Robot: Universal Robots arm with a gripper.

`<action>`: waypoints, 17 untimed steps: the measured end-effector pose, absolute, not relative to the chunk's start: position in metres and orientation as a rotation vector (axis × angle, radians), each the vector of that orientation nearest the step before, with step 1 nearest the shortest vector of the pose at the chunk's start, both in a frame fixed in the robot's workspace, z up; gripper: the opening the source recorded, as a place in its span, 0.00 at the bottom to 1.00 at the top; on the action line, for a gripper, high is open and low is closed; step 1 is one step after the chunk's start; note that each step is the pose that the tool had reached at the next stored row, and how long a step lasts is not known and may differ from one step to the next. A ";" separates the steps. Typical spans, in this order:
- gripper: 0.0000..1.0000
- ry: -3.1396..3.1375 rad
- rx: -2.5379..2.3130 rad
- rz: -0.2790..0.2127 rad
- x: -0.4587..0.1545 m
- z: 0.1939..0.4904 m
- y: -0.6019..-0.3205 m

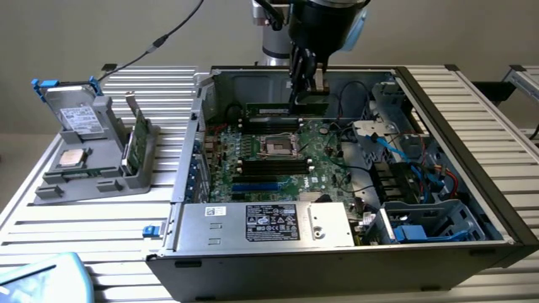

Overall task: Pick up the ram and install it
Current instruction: 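Insert the ram into the slot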

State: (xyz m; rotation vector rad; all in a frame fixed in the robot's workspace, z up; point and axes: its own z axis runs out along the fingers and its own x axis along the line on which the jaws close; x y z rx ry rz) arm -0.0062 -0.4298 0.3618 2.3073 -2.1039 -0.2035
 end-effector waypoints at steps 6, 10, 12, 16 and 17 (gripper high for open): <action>0.14 -2.104 2.308 -0.203 -0.007 0.351 -0.430; 0.14 -2.102 2.309 -0.203 -0.008 0.344 -0.430; 0.14 -2.102 2.309 -0.203 -0.008 0.340 -0.430; 0.14 -2.100 2.310 -0.203 -0.009 0.333 -0.430; 0.14 -2.101 2.310 -0.203 -0.009 0.331 -0.430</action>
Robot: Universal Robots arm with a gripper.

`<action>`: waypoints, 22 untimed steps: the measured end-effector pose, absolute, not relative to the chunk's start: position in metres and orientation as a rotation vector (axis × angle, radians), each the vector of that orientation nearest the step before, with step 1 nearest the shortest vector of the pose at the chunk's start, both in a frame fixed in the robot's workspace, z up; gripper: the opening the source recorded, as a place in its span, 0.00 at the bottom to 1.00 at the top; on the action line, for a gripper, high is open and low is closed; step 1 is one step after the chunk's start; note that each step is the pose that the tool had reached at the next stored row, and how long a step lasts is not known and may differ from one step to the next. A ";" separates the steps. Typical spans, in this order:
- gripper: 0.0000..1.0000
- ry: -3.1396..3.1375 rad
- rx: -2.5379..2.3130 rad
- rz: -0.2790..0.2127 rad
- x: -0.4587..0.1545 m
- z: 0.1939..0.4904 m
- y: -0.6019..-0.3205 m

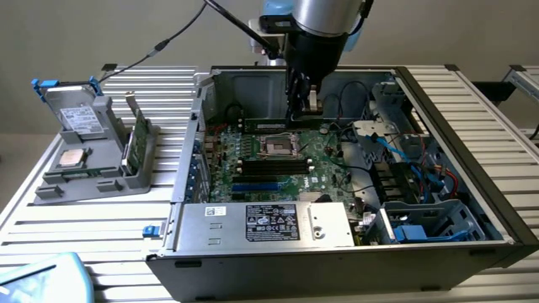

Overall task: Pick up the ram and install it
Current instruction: 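Insert the ram into the slot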

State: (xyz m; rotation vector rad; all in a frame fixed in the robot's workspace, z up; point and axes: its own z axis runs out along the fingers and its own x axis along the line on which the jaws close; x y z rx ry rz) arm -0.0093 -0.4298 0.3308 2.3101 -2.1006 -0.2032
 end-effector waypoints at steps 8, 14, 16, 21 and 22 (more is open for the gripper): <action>0.14 -2.098 2.307 -0.197 -0.013 0.316 -0.430; 0.14 -2.109 2.296 -0.191 -0.014 0.306 -0.430; 0.14 -2.127 2.279 -0.190 -0.014 0.303 -0.430; 0.14 -2.172 2.239 -0.190 -0.014 0.294 -0.430; 0.14 -2.173 2.238 -0.190 -0.014 0.292 -0.430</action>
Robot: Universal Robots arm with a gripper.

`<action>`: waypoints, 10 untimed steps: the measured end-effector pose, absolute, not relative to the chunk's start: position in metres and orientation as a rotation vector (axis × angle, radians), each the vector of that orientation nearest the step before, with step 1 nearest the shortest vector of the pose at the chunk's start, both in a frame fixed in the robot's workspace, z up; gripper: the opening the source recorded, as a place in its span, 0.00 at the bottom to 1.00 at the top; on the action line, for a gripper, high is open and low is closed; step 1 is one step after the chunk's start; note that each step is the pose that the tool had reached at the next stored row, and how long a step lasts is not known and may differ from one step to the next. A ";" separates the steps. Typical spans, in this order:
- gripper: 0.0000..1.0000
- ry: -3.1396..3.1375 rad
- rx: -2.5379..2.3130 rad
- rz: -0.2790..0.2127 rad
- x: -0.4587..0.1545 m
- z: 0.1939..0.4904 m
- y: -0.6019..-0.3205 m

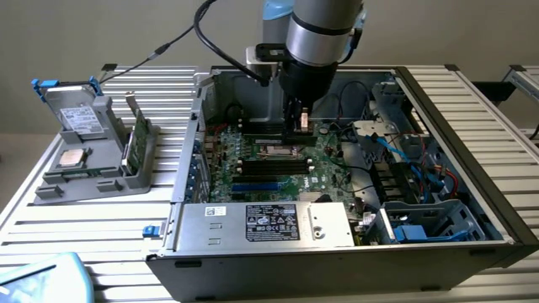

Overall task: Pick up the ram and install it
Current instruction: 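Insert the ram into the slot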

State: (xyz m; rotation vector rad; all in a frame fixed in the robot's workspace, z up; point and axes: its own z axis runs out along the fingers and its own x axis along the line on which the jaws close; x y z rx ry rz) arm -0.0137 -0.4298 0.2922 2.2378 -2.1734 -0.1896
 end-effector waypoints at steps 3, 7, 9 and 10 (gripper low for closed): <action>0.14 -2.173 2.237 -0.188 -0.014 0.287 -0.430; 0.14 -2.169 2.233 -0.178 -0.013 0.281 -0.430; 0.14 -2.163 2.226 -0.163 -0.013 0.279 -0.429; 0.14 -2.159 2.223 -0.154 -0.013 0.279 -0.428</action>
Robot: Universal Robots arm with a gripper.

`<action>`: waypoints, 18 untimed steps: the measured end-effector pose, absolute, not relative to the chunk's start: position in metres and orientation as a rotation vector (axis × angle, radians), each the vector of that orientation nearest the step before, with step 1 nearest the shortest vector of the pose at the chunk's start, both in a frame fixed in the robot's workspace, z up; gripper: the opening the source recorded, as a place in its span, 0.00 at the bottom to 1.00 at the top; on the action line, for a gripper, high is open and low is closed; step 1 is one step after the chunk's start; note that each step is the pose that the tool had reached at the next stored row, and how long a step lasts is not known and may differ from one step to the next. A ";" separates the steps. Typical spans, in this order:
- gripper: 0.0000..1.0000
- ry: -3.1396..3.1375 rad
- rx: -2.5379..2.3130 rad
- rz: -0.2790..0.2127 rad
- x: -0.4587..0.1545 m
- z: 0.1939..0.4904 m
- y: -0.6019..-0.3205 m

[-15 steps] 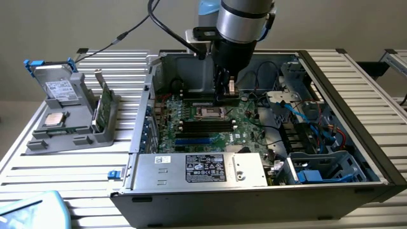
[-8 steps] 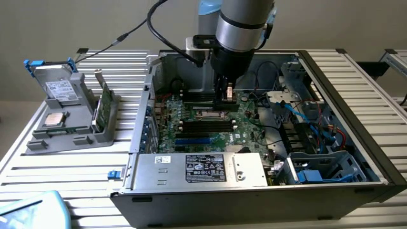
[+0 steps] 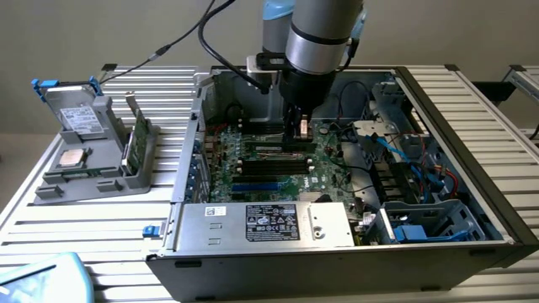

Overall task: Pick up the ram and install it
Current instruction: 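Insert the ram into the slot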

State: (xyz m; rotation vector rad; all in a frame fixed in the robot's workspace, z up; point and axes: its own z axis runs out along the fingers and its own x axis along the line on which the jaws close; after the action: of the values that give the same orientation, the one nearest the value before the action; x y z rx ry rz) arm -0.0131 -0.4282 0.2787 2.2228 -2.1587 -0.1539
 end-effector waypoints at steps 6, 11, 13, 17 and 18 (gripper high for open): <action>0.14 -2.143 2.216 -0.127 -0.013 0.271 -0.420; 0.14 -2.106 2.242 -0.117 -0.014 0.266 -0.420; 0.14 -2.085 2.258 -0.113 -0.015 0.263 -0.420; 0.14 -2.052 2.283 -0.108 -0.016 0.258 -0.419; 0.14 -2.049 2.285 -0.107 -0.016 0.256 -0.419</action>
State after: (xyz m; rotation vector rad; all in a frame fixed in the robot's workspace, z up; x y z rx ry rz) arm -0.0160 -0.4187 0.2562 2.2847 -2.0494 -0.1070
